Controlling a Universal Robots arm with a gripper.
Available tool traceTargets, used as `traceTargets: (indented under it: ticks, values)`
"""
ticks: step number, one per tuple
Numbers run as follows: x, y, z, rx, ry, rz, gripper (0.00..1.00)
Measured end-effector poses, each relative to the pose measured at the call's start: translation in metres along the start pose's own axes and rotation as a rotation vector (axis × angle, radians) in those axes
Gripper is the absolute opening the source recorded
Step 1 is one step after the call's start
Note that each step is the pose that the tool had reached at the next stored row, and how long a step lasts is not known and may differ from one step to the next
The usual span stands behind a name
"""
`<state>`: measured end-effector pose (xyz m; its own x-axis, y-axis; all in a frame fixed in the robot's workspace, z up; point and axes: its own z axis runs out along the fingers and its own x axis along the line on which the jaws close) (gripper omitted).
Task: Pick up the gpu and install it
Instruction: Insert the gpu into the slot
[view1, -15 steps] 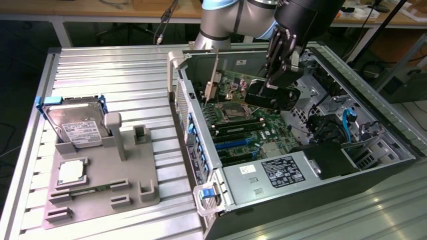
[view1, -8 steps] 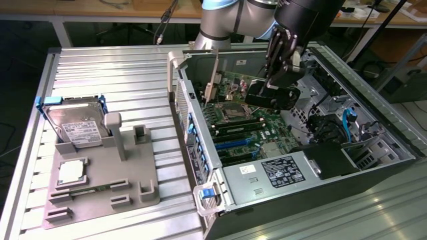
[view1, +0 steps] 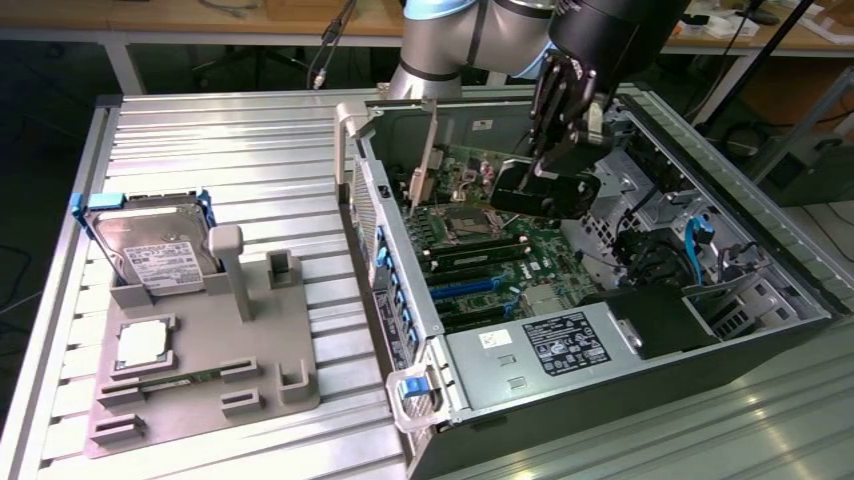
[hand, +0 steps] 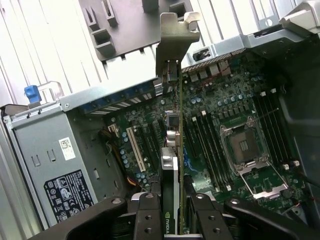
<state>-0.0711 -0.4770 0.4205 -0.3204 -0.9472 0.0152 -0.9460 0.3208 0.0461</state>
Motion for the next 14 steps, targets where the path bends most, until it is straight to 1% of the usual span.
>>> traceTargets:
  ticks: [14]
  values:
    - [-0.0001,-0.0004,0.0000,0.0009,0.0028,-0.059,0.27]
